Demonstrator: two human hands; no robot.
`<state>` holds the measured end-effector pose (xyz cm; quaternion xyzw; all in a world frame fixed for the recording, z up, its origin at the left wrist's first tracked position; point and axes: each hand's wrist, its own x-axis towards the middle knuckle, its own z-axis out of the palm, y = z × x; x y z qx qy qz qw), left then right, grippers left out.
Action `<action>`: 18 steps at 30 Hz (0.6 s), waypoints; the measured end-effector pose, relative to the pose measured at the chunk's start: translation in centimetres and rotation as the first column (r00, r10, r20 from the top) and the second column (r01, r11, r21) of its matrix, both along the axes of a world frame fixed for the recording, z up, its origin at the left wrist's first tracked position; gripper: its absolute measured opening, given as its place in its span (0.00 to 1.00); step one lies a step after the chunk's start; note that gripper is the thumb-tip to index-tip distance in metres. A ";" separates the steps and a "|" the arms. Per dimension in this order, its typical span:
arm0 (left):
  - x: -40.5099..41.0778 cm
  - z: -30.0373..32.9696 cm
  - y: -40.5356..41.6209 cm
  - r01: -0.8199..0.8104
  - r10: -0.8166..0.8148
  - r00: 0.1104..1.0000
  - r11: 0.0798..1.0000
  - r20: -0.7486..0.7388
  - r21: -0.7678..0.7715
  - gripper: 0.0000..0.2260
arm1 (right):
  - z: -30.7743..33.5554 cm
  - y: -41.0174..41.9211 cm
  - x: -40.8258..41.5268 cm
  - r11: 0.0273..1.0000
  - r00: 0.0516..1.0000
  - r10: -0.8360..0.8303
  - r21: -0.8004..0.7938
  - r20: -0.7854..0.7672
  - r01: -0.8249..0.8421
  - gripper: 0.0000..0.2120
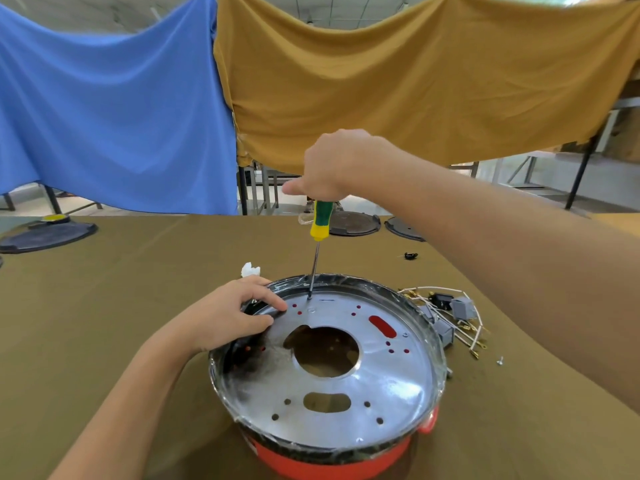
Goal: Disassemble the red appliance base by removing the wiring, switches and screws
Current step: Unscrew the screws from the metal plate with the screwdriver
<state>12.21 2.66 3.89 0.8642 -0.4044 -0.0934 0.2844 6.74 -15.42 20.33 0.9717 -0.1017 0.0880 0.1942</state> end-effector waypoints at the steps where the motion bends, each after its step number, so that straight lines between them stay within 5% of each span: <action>1: 0.0 0.0 0.0 0.000 0.000 1.000 1.000 -0.002 -0.003 0.12 | -0.2 0.1 0.2 0.999 0.999 0.015 -0.050 0.028 -0.014 0.28; 4: 0.0 0.0 0.1 -0.002 0.002 1.000 1.000 -0.010 -0.022 0.12 | 0.2 -0.4 0.9 0.991 0.991 0.133 0.034 -0.028 -0.132 0.21; 8: 0.1 -0.1 0.0 0.006 -0.006 1.000 1.000 -0.002 -0.017 0.12 | 1.4 -1.8 0.0 0.852 0.928 0.365 0.430 -0.077 -0.299 0.05; 12: 0.1 -0.2 -0.1 0.025 -0.025 1.000 0.999 0.007 -0.025 0.12 | 1.0 -2.4 -0.4 0.615 0.907 0.421 0.743 -0.027 -0.264 0.16; 15: 0.3 -0.2 0.0 0.013 -0.013 1.000 1.000 0.001 -0.015 0.11 | 0.8 -1.9 -0.3 0.777 0.965 0.257 0.606 -0.053 -0.174 0.10; 18: 0.3 -0.2 0.0 0.011 -0.012 1.000 1.000 -0.008 -0.014 0.11 | 0.3 -1.5 -0.1 0.977 0.999 0.040 0.209 -0.007 -0.038 0.24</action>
